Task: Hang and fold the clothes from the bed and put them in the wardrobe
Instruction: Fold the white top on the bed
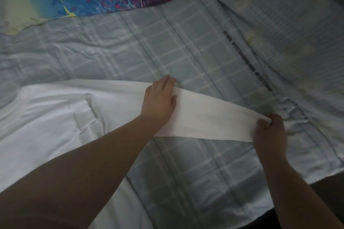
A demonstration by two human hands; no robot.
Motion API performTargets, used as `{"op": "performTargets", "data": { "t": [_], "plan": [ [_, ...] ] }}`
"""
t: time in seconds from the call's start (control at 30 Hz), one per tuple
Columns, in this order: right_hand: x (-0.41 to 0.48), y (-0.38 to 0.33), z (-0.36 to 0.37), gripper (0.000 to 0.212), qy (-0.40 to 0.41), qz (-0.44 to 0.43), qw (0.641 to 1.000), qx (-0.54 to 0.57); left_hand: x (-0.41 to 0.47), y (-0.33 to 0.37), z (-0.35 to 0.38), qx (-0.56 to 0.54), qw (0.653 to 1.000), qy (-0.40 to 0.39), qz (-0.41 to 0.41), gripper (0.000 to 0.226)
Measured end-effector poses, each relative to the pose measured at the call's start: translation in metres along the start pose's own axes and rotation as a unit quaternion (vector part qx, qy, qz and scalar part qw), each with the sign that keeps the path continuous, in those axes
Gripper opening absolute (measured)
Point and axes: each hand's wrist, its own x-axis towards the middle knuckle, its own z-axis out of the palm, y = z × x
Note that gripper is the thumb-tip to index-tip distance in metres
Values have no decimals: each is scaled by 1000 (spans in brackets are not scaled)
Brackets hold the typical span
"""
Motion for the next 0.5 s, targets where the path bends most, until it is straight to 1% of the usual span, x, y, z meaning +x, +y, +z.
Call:
{"op": "performTargets", "data": {
  "t": [0.07, 0.1, 0.13, 0.23, 0.33, 0.37, 0.4, 0.43, 0.47, 0.5],
  "plan": [
    [-4, 1, 5, 24, 3, 2, 1000, 5, -18, 1, 11, 35, 998, 20, 41, 62],
    [-5, 1, 6, 26, 4, 2, 1000, 8, -29, 0, 17, 58, 996, 12, 61, 63],
    [-7, 1, 6, 27, 4, 2, 1000, 10, -38, 0, 23, 80, 994, -13, 73, 63],
    [-15, -8, 3, 30, 18, 4, 1000, 24, -50, -4, 36, 109, 989, -80, 56, 62],
    [-29, -29, -4, 35, 28, 1, 997, 65, -44, -2, 31, 109, 989, -81, 51, 63],
    [-37, -41, -5, 35, 25, -17, 996, 88, -44, 0, 24, 89, 992, -65, 62, 62],
    [-47, -54, -6, 36, 21, -40, 993, 107, -46, 3, 15, 47, 995, -38, 74, 60],
    [-59, -70, -6, 37, 20, -66, 990, 121, -51, 7, 5, -30, 997, -7, 76, 57],
    [-72, -86, -5, 39, 15, -94, 987, 131, -58, 13, -7, -146, 988, 16, 57, 50],
    [-89, -104, -1, 41, -3, -123, 982, 143, -65, 21, -21, -294, 956, 15, -2, 42]
  ]
}}
